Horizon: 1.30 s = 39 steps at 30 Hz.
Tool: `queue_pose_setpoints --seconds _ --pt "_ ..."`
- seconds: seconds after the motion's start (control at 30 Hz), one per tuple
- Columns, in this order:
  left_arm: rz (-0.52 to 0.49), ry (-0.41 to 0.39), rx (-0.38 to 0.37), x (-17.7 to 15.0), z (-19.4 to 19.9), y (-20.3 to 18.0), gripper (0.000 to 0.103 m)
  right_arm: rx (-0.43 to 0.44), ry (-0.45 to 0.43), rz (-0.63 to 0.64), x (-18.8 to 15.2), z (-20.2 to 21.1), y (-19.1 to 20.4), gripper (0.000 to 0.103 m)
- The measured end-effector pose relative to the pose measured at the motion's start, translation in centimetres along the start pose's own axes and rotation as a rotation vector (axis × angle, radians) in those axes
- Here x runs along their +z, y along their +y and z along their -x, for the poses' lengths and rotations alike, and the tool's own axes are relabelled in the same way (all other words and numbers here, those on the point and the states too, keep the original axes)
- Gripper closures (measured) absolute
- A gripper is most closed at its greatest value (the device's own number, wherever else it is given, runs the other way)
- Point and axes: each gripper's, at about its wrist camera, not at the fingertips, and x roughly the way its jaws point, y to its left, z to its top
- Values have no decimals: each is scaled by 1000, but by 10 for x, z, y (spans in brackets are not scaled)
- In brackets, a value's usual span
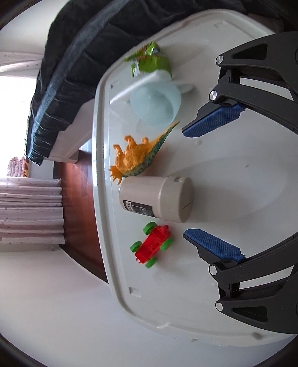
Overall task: Collect trash
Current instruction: 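Drop the tissue and orange cup into the bin and open both tools, then grasp the white cylinder with the left tool while the right grasps the toy car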
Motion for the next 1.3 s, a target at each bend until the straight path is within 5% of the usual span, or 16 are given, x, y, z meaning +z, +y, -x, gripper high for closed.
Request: queue_pose_setpoints --seconds 0.3,0.43,0.8,1.03,1.3 --pt "28 45 56 17 -36 7 25 45 28 -31 -2 -3 -3 19" --pt "45 50 52 16 -40 11 54 53 31 -32 -2 -5 -4 19" --pt "75 9 49 -7 -7 17 54 41 21 -21 9 -7 -1 19" --pt "125 -34 61 -40 53 36 54 75 -44 122 61 -40 38 19" --pt "177 -40 93 -81 93 66 54 125 -60 235 124 -123 109 19"
